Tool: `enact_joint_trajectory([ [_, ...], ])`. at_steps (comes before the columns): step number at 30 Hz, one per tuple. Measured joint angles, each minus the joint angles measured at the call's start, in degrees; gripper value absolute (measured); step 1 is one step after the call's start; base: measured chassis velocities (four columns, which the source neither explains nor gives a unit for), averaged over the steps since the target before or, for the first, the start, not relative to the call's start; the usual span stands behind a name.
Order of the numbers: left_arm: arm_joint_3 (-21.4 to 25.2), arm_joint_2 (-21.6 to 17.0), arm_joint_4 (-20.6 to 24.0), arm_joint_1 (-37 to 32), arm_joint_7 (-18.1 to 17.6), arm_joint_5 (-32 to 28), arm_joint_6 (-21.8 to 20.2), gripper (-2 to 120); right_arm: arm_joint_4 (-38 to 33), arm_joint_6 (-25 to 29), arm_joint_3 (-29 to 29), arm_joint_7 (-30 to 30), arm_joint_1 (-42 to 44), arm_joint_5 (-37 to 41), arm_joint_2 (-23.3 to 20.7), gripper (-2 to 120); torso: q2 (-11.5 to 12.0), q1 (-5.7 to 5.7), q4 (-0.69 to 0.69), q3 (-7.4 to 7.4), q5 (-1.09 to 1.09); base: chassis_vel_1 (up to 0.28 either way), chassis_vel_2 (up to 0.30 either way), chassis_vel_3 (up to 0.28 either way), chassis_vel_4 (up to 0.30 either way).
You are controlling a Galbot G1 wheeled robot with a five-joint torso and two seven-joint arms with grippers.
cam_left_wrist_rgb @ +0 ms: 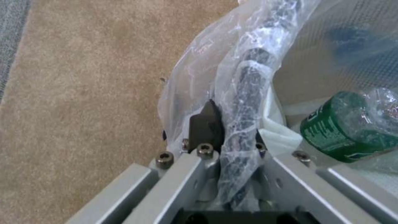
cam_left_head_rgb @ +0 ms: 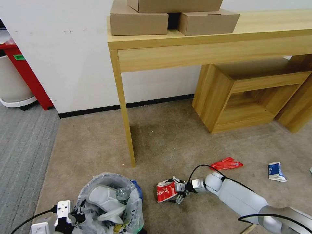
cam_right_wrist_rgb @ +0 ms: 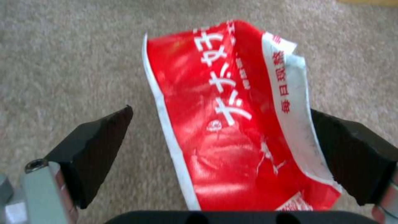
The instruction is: Pick up the trash bin and place the garbage on the floor into it.
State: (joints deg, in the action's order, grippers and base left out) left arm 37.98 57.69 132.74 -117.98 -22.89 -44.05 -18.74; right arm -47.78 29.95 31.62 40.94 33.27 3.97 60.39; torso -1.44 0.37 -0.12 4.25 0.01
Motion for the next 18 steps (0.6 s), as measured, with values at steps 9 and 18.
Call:
enact_joint_trajectory([
  [9,-1.08,-0.3,-0.53,0.87,-0.05,0.4,0.06,0,-0.71,0.03,-0.68,-0.85,0.04,0.89,-0.85,100,0.0,0.0,-0.01,0.0,-0.01,0.0,0.0,0.0,0.0],
  [18,-1.78,-0.12,-0.89,0.97,0.26,1.56,0.3,0,-1.9,-1.0,-0.39,-2.57,-0.45,3.42,-0.85,76,0.0,0.0,0.0,0.0,0.0,0.0,0.0,0.0,0.0],
])
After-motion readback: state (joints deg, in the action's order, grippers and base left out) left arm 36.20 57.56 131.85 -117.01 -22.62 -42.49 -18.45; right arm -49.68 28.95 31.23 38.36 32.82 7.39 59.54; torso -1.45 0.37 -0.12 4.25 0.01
